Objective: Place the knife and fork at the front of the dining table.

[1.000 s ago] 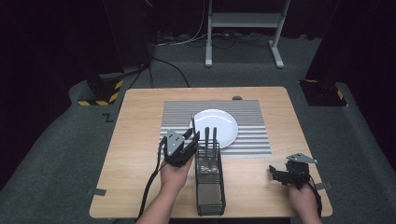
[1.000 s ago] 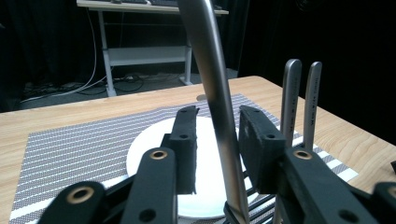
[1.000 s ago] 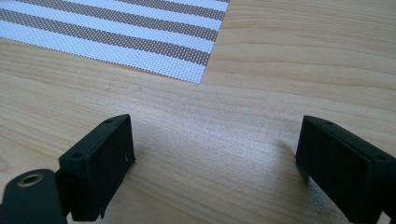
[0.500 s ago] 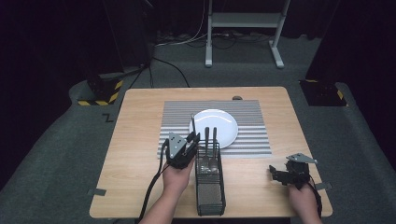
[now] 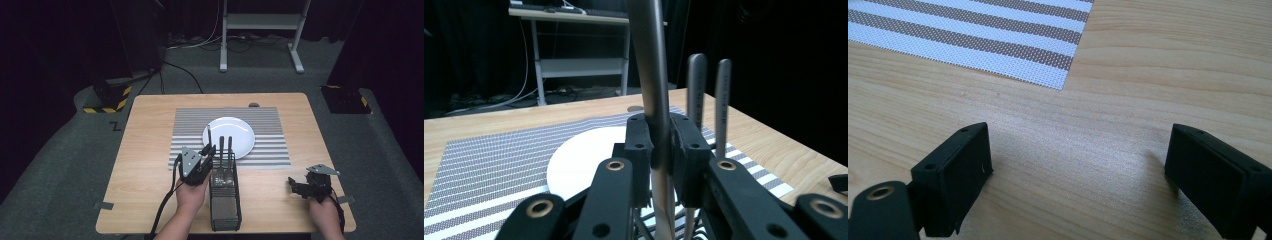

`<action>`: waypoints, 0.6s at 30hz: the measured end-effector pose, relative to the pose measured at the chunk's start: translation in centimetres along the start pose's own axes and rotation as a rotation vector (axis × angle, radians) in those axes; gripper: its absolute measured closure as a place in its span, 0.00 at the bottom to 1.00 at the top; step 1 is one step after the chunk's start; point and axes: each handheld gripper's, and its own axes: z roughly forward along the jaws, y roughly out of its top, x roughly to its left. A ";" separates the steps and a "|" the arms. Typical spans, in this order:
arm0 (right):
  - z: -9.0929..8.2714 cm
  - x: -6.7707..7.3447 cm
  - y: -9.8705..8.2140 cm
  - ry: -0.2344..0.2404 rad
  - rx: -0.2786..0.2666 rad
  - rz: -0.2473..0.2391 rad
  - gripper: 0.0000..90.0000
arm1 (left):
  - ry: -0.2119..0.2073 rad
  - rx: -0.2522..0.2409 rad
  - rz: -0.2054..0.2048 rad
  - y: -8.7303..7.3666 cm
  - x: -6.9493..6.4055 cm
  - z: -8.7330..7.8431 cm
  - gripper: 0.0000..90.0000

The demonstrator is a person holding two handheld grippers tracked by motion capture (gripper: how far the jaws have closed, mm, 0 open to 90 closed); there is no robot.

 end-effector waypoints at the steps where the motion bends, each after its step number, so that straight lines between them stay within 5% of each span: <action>1: 0.0 0.0 0.0 0.000 0.000 -0.001 0.12 | 0.001 -0.004 0.002 0.0 -0.1 -0.1 0.88; 18: 0.0 0.0 0.0 0.000 0.000 -0.001 0.12 | 0.006 -0.017 -0.001 -0.1 -0.9 -0.2 0.89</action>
